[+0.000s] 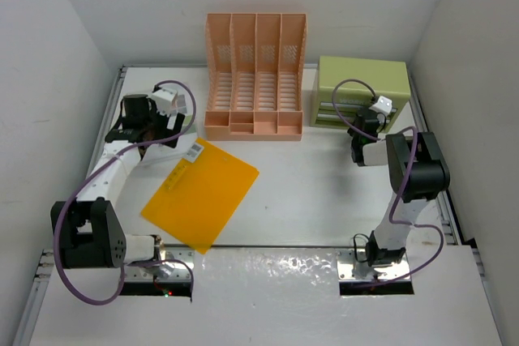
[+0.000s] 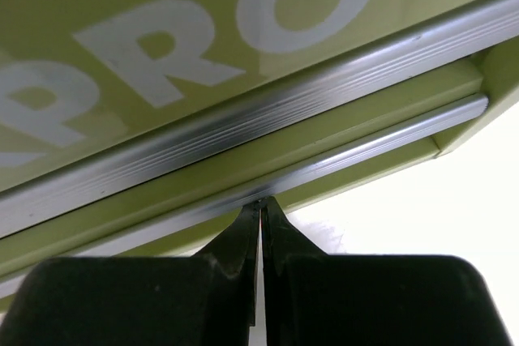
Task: Organize the desk
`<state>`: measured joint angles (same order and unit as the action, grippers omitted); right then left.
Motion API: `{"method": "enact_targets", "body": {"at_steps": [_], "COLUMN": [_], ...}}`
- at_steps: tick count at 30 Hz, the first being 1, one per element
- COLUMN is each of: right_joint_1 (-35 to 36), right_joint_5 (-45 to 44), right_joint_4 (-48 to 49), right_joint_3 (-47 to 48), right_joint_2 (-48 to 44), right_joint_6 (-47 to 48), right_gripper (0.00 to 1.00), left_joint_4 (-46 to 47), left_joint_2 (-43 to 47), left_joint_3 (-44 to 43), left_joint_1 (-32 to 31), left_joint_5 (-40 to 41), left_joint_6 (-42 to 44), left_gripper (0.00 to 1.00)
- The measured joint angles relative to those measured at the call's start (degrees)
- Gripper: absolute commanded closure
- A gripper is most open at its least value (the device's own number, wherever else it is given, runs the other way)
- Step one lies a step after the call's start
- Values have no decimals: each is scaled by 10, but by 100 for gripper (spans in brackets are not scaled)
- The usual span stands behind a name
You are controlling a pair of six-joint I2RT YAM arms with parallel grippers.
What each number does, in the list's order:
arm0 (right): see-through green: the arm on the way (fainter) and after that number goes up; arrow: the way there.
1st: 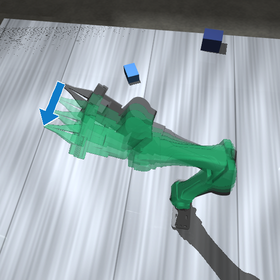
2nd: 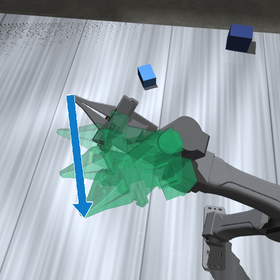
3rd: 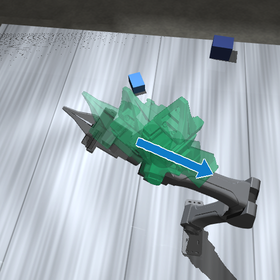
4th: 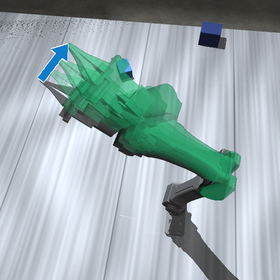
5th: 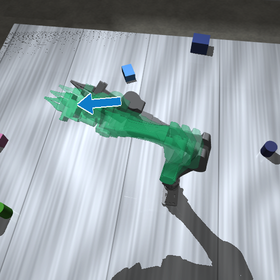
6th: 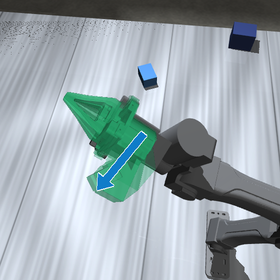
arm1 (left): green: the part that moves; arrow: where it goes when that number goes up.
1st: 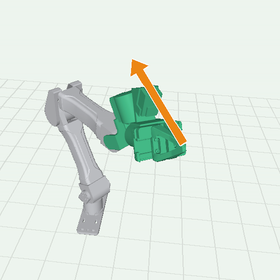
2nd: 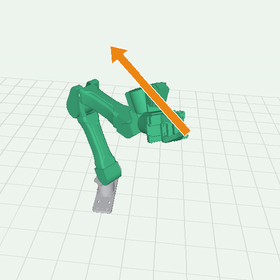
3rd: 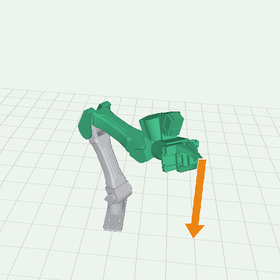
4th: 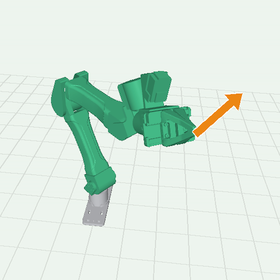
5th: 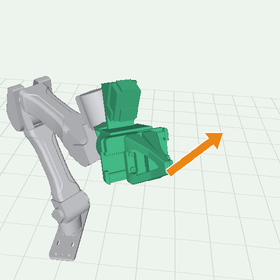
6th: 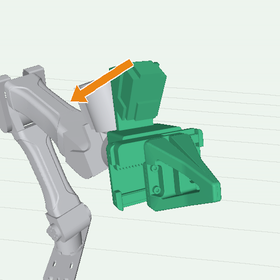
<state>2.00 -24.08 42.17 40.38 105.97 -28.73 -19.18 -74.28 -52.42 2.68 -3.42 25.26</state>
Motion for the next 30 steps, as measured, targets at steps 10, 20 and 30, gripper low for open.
{"method": "enact_targets", "body": {"at_steps": [10, 20, 30], "right_joint_1": [0, 0, 85], "right_joint_5": [1, 65, 214], "right_joint_4": [21, -28, -107], "right_joint_3": [-6, -65, -95], "right_joint_2": [9, -131, -225], "right_joint_6": [-16, -47, 24], "right_gripper": [100, 63, 39], "left_joint_4": [0, -21, -111], "left_joint_2": [0, -9, -46], "left_joint_3": [0, 0, 30], "left_joint_1": [0, 0, 0], "left_joint_5": [4, -48, -149], "left_joint_6": [0, 29, 106], "left_gripper": [1, 1, 14]}}
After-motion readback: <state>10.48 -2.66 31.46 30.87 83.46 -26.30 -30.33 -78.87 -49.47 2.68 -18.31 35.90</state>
